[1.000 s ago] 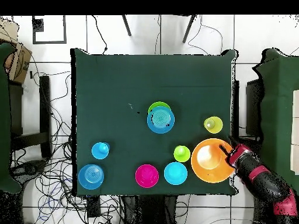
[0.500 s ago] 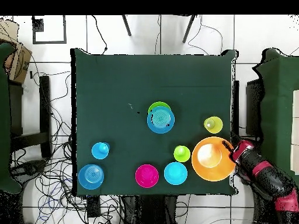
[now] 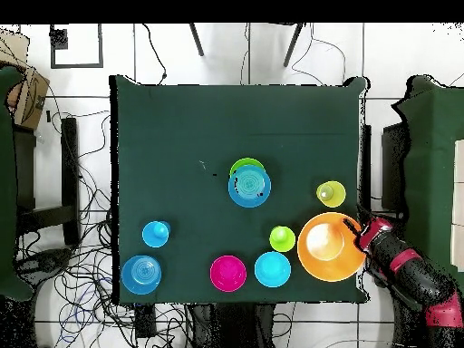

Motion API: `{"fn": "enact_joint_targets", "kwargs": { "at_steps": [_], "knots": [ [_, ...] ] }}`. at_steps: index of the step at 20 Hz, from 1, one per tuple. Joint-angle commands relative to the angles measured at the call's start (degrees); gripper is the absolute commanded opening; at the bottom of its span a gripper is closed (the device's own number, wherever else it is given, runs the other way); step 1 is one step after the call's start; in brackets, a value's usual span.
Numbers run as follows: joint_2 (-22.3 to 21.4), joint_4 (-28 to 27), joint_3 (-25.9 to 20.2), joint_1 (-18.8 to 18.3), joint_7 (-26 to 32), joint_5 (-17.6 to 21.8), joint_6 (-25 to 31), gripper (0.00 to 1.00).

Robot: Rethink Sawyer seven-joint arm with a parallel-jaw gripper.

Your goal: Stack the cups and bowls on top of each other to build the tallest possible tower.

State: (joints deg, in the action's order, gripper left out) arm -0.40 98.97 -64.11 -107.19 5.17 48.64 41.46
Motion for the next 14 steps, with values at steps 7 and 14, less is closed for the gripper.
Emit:
{"fn": "enact_joint_targets", "kwargs": {
  "at_steps": [7,14],
  "knots": [
    [2.69,-2.44,7.31,2.43,8.57,1.61,1.63,1.0],
    [3.51,-0.97,8.58,1.41,5.94,2.33,-0.68,1.0]
  ]
}}
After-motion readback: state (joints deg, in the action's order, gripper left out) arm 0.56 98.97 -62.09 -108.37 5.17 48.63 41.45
